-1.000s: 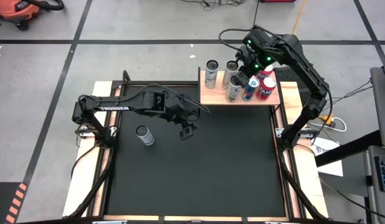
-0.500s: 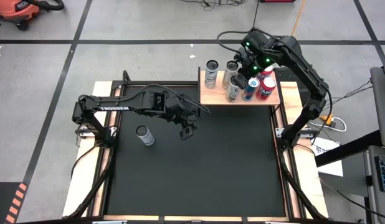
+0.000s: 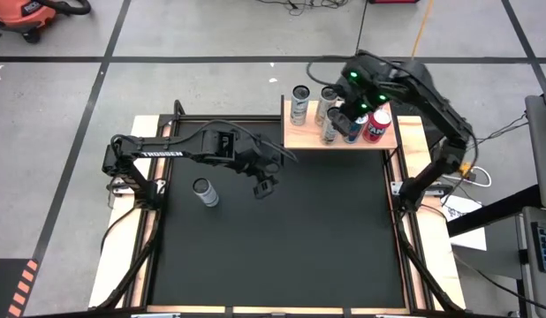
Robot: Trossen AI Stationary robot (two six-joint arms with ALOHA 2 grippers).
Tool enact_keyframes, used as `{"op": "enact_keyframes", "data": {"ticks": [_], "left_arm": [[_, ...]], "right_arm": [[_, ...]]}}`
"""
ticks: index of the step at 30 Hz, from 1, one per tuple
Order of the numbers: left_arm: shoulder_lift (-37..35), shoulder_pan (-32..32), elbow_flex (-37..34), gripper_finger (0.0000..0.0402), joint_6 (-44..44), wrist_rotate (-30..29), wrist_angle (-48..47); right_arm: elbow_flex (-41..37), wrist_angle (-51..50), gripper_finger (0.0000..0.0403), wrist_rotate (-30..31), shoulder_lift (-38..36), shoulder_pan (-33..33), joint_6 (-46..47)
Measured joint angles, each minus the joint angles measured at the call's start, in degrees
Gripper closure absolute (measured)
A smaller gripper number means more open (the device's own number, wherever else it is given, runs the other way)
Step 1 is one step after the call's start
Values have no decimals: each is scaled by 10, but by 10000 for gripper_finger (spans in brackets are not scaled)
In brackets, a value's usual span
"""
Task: Place canned beverage on shelf
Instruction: Put the white yellow soda can on the shelf aligned with the white yellow soda can
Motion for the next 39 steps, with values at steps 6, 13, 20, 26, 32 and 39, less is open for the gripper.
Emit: {"op": "enact_keyframes", "data": {"ticks": [6,13,20,26,32,39], "left_arm": [[0,0,0,79,0,0,-6],[0,0,0,79,0,0,11],[0,0,0,79,0,0,15],[0,0,0,79,4,0,15],[0,0,0,79,3,0,15],[0,-1,0,79,3,0,15]], "right_arm": [[-29,-1,403,14,-52,-3,-5],[-29,7,403,15,-36,-10,-18],[-31,18,403,14,0,-33,-33],[-30,4,403,12,3,-40,-32],[-39,15,403,-32,8,-39,-29],[-39,13,403,-31,8,-39,-31]]}}
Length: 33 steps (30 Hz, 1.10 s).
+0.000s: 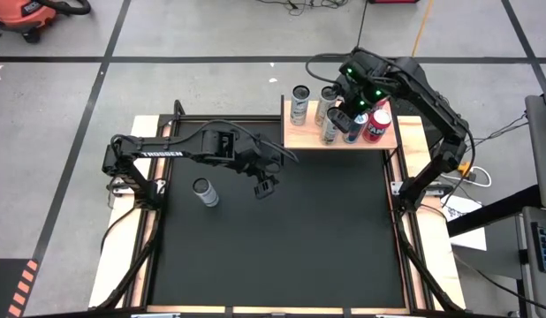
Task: Place canned beverage on shelf
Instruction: Put the white yellow soda can on the shelf aligned with the white yellow soda can
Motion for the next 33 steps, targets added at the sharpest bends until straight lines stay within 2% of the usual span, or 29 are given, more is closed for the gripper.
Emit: {"op": "enact_keyframes", "data": {"ticks": [33], "left_arm": [[0,0,0,79,0,0,0]], "right_arm": [[0,16,403,-16,21,0,1]]}}
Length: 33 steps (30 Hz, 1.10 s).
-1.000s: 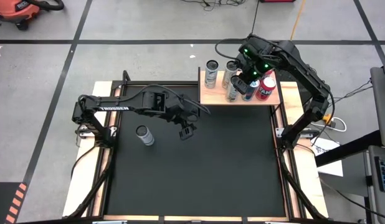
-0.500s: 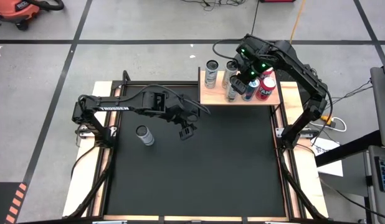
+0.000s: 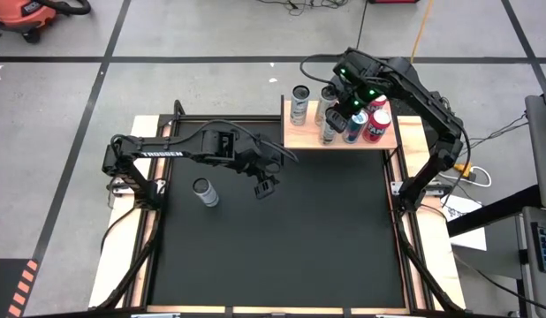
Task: Place canned beverage on shelf
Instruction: Put the white yellow soda can on the shelf aligned with the white yellow soda can
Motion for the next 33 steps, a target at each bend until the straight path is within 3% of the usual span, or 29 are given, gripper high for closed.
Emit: {"op": "enact_keyframes", "data": {"ticks": [28,33], "left_arm": [[0,0,0,79,-4,0,0],[0,0,0,79,-3,0,0]], "right_arm": [[0,-4,403,-1,-41,-6,-15],[0,-10,403,-24,-28,-8,-21]]}}
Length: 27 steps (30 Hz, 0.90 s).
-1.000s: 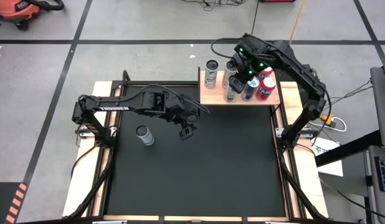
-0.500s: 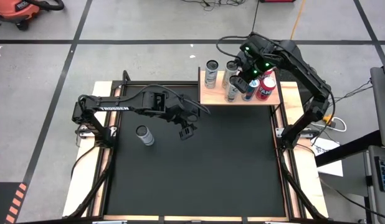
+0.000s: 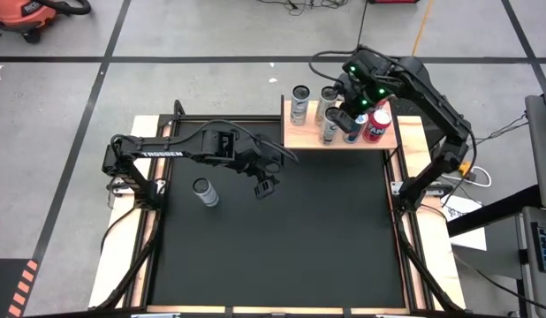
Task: Place canned beverage on shelf
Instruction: Put the white yellow soda can on the shelf aligned with the white yellow soda can
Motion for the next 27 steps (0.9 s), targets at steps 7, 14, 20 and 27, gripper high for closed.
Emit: {"op": "enact_keyframes", "data": {"ticks": [7,14,20,27], "left_arm": [[0,0,0,79,0,0,0],[0,0,0,79,0,0,0],[0,0,0,79,0,0,0],[0,0,0,79,0,0,2]], "right_arm": [[0,-1,403,-6,6,-4,0],[0,-3,403,-8,6,-7,1],[0,-3,403,-8,6,-7,2],[0,3,403,-8,6,-7,10]]}}
